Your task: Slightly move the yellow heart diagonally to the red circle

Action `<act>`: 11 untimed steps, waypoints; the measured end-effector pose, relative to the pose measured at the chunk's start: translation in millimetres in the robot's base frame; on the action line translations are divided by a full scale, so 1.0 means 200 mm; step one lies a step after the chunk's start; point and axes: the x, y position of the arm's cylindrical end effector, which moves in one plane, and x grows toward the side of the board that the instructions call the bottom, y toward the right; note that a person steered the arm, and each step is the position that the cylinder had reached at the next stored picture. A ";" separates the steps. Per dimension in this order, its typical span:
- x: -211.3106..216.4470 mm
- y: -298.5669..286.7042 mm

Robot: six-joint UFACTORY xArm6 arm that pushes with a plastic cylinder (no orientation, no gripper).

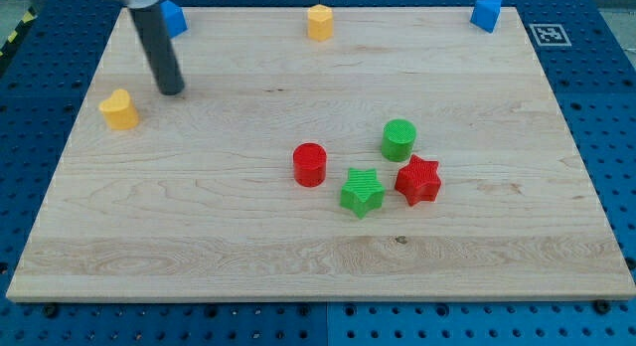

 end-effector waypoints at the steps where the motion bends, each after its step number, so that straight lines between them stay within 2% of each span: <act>1: 0.00 -0.21; 2: 0.00 -0.35; 3: 0.02 -0.35; 4: 0.19 -0.35; 6: 0.22 -0.33; 8: 0.25 -0.08; 10: 0.43 -0.03; 11: 0.42 0.01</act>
